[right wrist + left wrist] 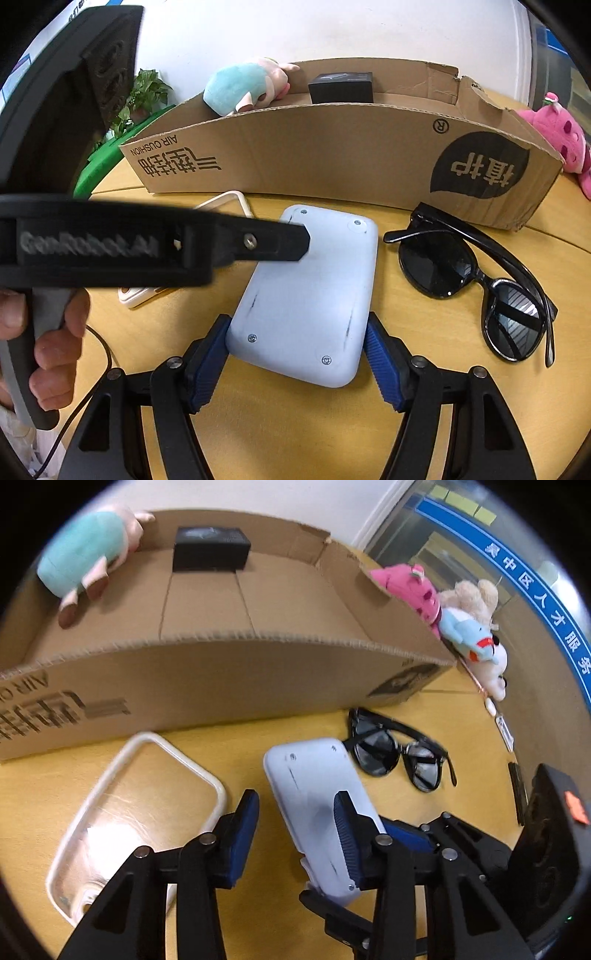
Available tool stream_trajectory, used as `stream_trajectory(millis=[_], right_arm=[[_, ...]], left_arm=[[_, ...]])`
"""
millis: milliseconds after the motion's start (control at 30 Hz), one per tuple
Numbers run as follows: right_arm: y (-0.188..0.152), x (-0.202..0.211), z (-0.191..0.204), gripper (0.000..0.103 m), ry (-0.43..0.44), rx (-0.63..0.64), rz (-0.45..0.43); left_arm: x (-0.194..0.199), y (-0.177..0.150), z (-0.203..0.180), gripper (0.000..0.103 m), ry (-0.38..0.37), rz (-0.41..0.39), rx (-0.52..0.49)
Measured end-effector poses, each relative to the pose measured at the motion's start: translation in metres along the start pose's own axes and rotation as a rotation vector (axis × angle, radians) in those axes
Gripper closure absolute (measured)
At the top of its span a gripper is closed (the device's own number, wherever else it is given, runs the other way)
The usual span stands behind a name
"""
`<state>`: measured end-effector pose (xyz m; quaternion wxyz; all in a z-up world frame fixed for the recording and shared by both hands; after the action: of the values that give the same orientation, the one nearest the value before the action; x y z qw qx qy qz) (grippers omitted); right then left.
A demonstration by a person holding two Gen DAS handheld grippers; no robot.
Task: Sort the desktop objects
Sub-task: 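Lift the white case with both grippers toward the cardboard box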
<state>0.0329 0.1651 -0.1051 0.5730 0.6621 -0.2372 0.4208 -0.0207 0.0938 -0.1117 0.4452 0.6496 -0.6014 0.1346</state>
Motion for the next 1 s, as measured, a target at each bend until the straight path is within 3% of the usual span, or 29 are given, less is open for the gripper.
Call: stream_trajectory(millis=[100, 333, 533, 700, 1000], right_arm=[[-0.003, 0.002, -0.001, 0.035, 0.002, -0.004, -0.002], [-0.009, 0.008, -0.004, 0.035, 0.012, -0.023, -0.007], [-0.001, 0.022, 0.002, 0.035, 0.006, -0.013, -0.051], [0.028, 0.059, 0.007, 0.035, -0.010, 0.016, -0.160], [0.114, 0.124, 0.003, 0.035, -0.091, 0.088, -0.378]], left_arm=[[-0.005, -0.005, -0.004, 0.063, -0.046, 0.007, 0.018], [-0.005, -0.009, -0.013, 0.063, -0.031, 0.004, -0.009], [0.020, -0.002, -0.025, 0.066, -0.031, -0.049, -0.041], [0.064, 0.023, -0.049, 0.066, -0.034, -0.145, -0.111], [0.132, 0.102, -0.096, 0.068, -0.047, -0.297, -0.284]])
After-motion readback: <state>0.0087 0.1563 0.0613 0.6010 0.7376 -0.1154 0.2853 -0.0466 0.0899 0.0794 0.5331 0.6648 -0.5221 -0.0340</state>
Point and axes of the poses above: each gripper's, at about its wrist camera, not at the fingertips, and x roughly against the way its jaws point, z to its left, y to its top, the point moved 6 cm from there along -x, roughly the way its jaws point, and after that the axes turned 13 degrees about -y, right-handed, at the moved point
